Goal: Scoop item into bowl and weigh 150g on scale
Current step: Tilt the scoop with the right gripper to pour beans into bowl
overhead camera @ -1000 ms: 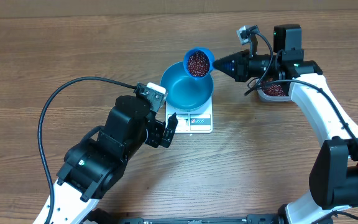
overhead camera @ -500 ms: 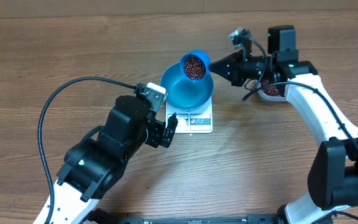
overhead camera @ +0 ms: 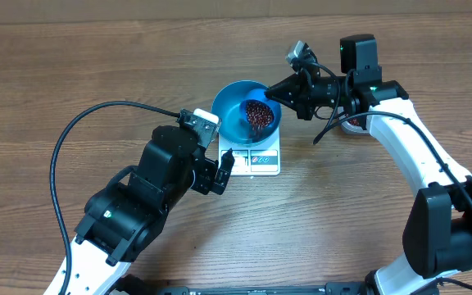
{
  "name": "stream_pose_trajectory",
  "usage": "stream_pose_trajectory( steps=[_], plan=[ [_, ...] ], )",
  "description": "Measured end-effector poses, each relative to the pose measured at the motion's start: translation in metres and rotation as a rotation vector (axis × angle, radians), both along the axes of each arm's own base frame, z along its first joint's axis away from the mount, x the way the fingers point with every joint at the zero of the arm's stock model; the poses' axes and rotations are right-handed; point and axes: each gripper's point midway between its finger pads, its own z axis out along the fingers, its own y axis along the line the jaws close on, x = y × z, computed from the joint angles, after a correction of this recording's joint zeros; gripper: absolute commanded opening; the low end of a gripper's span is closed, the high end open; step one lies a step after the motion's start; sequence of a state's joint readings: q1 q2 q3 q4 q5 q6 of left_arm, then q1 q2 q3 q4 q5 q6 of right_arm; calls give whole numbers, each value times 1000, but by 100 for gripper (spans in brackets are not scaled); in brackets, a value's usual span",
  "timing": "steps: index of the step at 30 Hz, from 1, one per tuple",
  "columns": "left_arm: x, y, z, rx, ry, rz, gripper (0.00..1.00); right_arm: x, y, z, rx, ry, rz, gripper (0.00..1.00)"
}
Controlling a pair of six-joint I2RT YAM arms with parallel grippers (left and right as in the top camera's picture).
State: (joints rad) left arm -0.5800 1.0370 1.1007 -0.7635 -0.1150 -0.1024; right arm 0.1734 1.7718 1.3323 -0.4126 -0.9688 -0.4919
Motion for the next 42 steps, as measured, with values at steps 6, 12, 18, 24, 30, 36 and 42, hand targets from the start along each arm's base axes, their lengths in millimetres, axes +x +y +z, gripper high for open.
stream_pose_trajectory(
  steps=[6, 12, 18, 24, 30, 36, 42],
  plan=[
    [0, 0, 0, 0, 0, 0, 100, 0, 0, 0, -4, -19, 8, 4],
    [0, 0, 0, 0, 0, 0, 99, 4, 1, 4, -2, -56, 11, 4],
    [0, 0, 0, 0, 0, 0, 100, 6, 1, 7, -1, -91, 16, 4],
    [0, 0, 0, 0, 0, 0, 100, 10, 2, 11, -3, -150, 28, 4],
    [0, 0, 0, 0, 0, 0, 100, 8, 4, 17, 12, -205, 63, 4],
    [0, 0, 0, 0, 0, 0, 100, 3, 7, 22, 27, -281, 123, 4],
    [0, 0, 0, 0, 0, 0, 100, 3, 10, 28, 40, -349, 155, 4]
  ],
)
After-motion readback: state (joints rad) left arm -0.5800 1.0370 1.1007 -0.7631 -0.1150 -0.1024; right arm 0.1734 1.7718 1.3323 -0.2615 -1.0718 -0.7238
